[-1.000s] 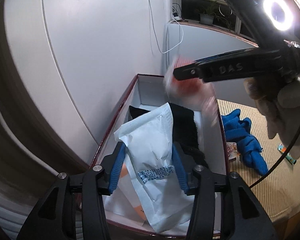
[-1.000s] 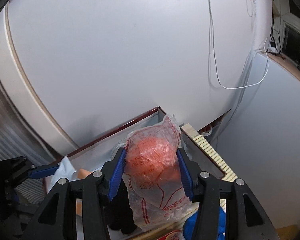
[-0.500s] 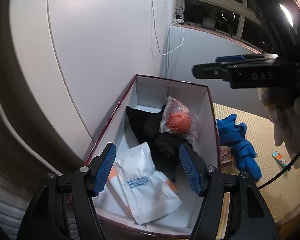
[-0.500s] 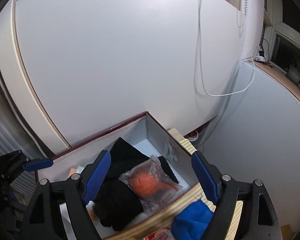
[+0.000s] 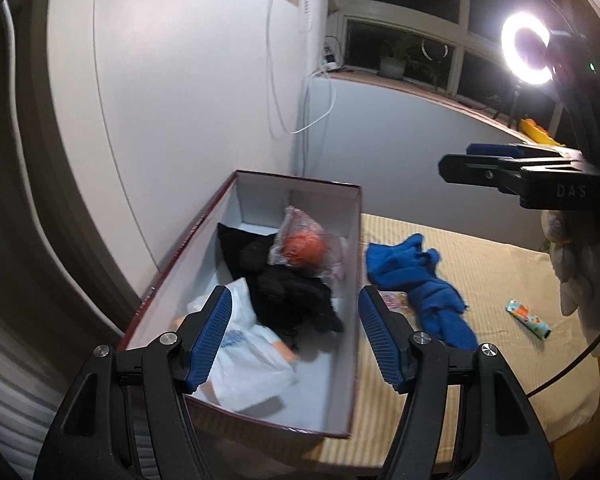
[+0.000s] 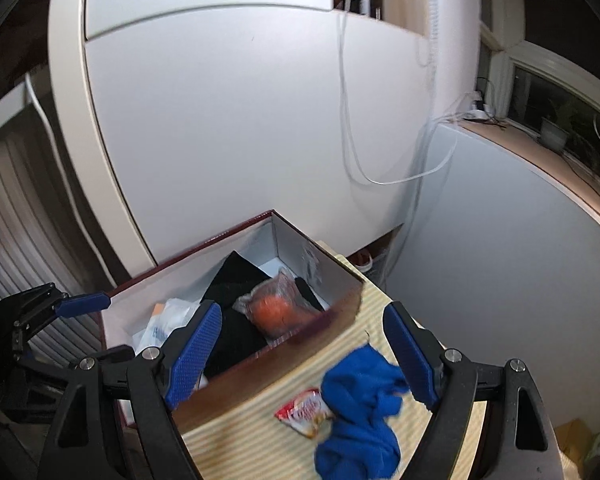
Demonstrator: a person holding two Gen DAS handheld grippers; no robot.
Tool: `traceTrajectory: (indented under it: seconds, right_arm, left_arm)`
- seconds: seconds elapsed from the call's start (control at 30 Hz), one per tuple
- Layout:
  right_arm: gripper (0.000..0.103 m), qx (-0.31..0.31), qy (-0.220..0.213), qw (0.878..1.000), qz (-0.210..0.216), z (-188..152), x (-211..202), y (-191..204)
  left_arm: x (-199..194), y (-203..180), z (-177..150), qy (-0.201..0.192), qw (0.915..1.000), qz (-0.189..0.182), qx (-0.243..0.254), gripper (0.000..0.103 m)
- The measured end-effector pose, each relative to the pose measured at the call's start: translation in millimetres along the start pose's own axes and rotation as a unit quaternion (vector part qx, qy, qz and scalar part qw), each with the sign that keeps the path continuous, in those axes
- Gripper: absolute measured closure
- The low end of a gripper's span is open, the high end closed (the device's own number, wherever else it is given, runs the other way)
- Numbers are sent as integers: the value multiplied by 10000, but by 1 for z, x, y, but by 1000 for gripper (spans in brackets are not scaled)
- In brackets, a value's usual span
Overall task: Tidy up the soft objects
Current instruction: 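Move both grippers back to the blue towel and close the left gripper on it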
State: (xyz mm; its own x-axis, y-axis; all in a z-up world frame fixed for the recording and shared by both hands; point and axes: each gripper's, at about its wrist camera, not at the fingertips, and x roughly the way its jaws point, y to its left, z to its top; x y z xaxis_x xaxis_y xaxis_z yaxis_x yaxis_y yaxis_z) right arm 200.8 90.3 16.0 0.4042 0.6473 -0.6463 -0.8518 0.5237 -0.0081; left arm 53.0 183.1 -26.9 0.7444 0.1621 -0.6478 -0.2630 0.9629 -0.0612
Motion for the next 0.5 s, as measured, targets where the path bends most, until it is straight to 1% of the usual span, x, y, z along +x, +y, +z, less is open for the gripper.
traceTrajectory:
  seconds: [0.23, 0.37, 0.5]
  right_arm:
    - [23, 365, -205, 9990, -177, -41, -59, -31]
    - [23, 534, -194, 9978, -328, -70, -95, -50]
    - [23, 693, -174, 9956, -611, -99, -123, -67]
  left_arm:
    - [-13, -26, -13, -25, 9993, -368, 35, 37]
    - [-7, -44, -20, 103, 9981, -601, 129, 37]
    - [0, -61, -25, 206, 9965, -797, 163, 37]
